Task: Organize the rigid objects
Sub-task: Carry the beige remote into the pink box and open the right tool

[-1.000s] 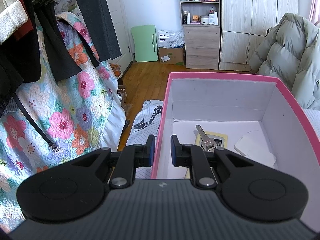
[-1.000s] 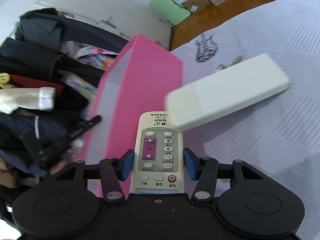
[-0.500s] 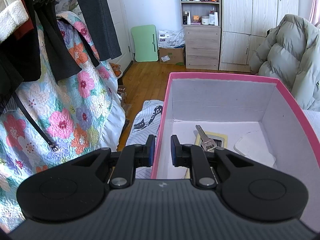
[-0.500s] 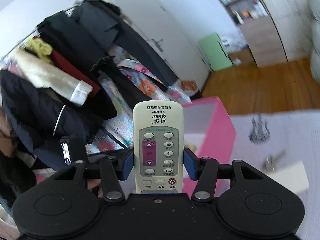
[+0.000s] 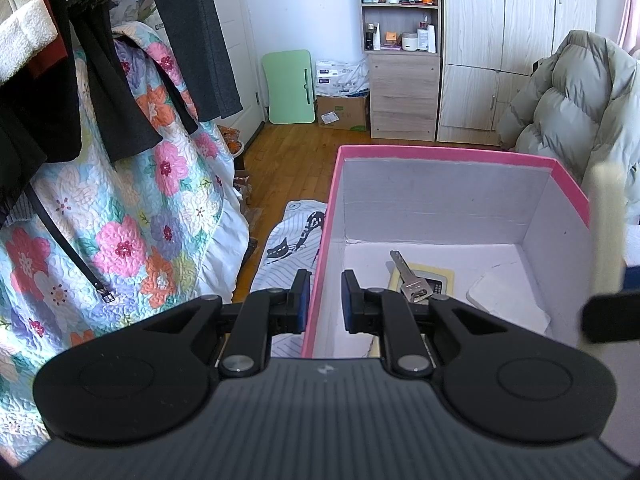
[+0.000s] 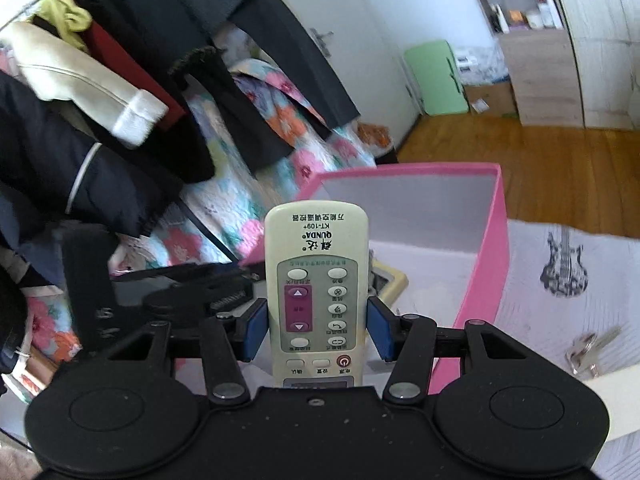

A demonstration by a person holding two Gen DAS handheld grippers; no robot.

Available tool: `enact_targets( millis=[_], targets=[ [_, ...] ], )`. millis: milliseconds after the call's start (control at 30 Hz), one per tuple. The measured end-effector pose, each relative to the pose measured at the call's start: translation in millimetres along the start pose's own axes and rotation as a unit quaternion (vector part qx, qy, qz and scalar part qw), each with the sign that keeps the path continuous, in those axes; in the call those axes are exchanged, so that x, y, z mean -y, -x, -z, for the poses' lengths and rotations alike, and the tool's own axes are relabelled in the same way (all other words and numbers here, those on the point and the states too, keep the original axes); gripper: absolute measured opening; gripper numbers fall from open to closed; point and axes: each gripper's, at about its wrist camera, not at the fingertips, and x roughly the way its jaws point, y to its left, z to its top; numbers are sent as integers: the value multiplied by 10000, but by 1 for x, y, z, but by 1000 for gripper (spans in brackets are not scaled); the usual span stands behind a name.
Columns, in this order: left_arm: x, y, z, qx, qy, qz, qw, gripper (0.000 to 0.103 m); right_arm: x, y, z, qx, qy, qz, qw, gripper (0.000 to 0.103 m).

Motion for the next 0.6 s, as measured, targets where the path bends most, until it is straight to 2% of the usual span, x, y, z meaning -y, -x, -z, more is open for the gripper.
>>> enact_targets(
  millis=[200,367,500,600],
  targets=[
    [2,-1,1,10,-1,20,10000,15,-11,-18,0,-115,481,774,9958,58],
    [2,-1,1,12,3,27,10000,15,-22,-37,-10,-168,1001,1521,9831,58],
    [3,-1,2,14,4,32,10000,15,-21,-49,-18,-302,1061,1633,9804,58],
    [2,-1,2,14,2,29,10000,15,-24,-54,-19,-351,1232,1924,9729,58]
  ],
)
